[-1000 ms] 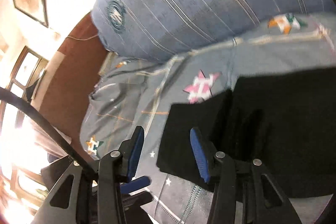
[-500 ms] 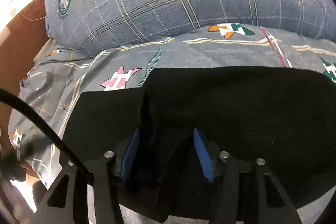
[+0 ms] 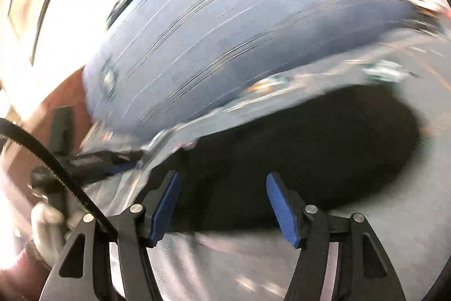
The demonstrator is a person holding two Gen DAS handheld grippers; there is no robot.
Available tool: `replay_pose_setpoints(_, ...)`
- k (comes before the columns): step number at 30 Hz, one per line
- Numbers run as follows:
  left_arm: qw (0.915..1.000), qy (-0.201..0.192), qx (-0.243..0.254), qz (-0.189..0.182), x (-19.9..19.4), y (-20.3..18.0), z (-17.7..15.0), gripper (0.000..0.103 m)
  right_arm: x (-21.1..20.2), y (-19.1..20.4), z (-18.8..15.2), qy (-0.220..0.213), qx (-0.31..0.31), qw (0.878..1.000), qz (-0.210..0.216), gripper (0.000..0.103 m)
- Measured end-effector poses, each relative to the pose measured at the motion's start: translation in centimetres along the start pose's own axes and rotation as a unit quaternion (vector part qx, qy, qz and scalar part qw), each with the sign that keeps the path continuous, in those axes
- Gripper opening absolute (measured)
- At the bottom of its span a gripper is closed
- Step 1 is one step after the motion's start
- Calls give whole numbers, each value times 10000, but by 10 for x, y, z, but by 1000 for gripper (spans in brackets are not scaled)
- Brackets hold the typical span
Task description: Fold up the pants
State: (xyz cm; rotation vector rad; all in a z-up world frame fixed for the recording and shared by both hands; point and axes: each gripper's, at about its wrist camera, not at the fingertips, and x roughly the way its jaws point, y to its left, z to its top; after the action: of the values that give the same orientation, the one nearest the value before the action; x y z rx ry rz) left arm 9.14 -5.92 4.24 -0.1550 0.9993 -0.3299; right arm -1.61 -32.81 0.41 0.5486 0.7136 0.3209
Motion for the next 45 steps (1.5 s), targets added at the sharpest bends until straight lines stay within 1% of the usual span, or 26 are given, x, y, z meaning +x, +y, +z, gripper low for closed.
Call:
replay_pose_setpoints(1, 9998, 54, 169, -94, 2, -15, 4, 58, -14, -18, -4, -121, 166, 9997, -161, 69)
replay_pose_setpoints(2, 9990, 142, 379, -184, 8, -36, 8, 64, -24, -33, -7, -195, 308, 9989, -284, 69)
replay_pose_setpoints(4, 9959, 330, 799, -273, 25, -75, 13, 65, -39, -66, -11, -259, 692, 9962, -466, 71)
replay_pose_setpoints(7, 9860, 733, 1477, -268, 68, -139, 18, 65, -42, -103, -11, -167, 1144, 9915, -604, 72)
replay_pose_setpoints(9, 9767, 1016, 1876, -226, 102, -179, 20, 65, -42, -116, -7, -128, 1249, 9907, -515, 72)
replay_pose_setpoints(11, 9704, 1208, 2079, -238, 132, -205, 22, 65, -35, -126, -2, -62, 1301, 9905, -448, 72)
replay_pose_setpoints(14, 9643, 1302, 2295, -213, 168, -232, 27, 65, -22, -130, 7, -47, 1291, 9909, -375, 72)
replay_pose_setpoints(16, 9586, 1343, 2501, -231, 186, -248, 28, 65, -16, -126, 14, -53, 1219, 9919, -345, 73)
replay_pose_setpoints(17, 9537, 1433, 2634, -251, 198, -256, 28, 65, -12, -126, 17, -54, 1217, 9921, -302, 73)
replay_pose_setpoints(19, 9428, 1808, 2788, -277, 220, -267, 23, 66, -3, -125, 21, -50, 1226, 9921, -242, 73)
replay_pose_setpoints(20, 9371, 1865, 2946, -130, 227, -272, 19, 72, -1, -127, 21, -64, 1217, 9923, -232, 73)
replay_pose_setpoints(21, 9332, 1787, 3118, -2, 228, -277, 16, 73, 2, -126, 22, -96, 1205, 9924, -213, 73)
replay_pose_setpoints(22, 9304, 1718, 3237, 112, 227, -281, 13, 72, 5, -125, 22, -141, 1190, 9926, -191, 73)
replay_pose_setpoints(23, 9308, 1649, 3259, 96, 222, -283, 13, 51, 7, -125, 23, -167, 1190, 9926, -178, 63)
replay_pose_setpoints(24, 9318, 1601, 3258, 1, 215, -283, 13, 16, 8, -123, 23, -157, 1206, 9925, -140, 46)
replay_pose_setpoints(25, 9335, 1642, 3184, -125, 210, -282, 15, 13, 8, -121, 24, -161, 1202, 9926, -97, 36)
replay_pose_setpoints(26, 9370, 1606, 3095, -226, 203, -280, 17, 12, 6, -118, 26, -183, 1172, 9929, -77, 25)
replay_pose_setpoints(29, 9482, 1295, 2858, -491, 167, -268, 19, 11, -4, -101, 32, -232, 945, 9953, -40, 23)
replay_pose_setpoints(31, 9567, 1099, 2604, -701, 143, -258, 21, 11, -13, -80, 36, -275, 633, 9976, -20, 22)
replay_pose_setpoints(33, 9658, 861, 2224, -1016, 107, -235, 26, 11, -19, -57, 40, -289, 383, 9988, 76, 22)
replay_pose_setpoints(34, 9689, 768, 2065, -1124, 95, -228, 29, 11, -22, -44, 41, -283, 262, 9991, 157, 22)
replay_pose_setpoints(36, 9758, 512, 1623, -1373, 60, -197, 34, 11, -24, -16, 43, -233, 34, 9991, 353, 21)
replay_pose_setpoints(38, 9798, 304, 1284, -1505, 32, -166, 36, 11, -22, 11, 44, -177, -208, 9985, 482, 21)
replay_pose_setpoints(41, 9841, -35, 862, -1555, -7, -118, 34, 11, -12, 58, 41, -76, -718, 9956, 594, 21)
replay_pose_setpoints(43, 9856, -241, 563, -1578, -28, -83, 29, 11, -4, 92, 33, 37, -1060, 9920, 678, 21)
replay_pose_setpoints(45, 9855, -405, 202, -1634, -43, -47, 19, 11, 8, 117, 25, 176, -1287, 9887, 752, 20)
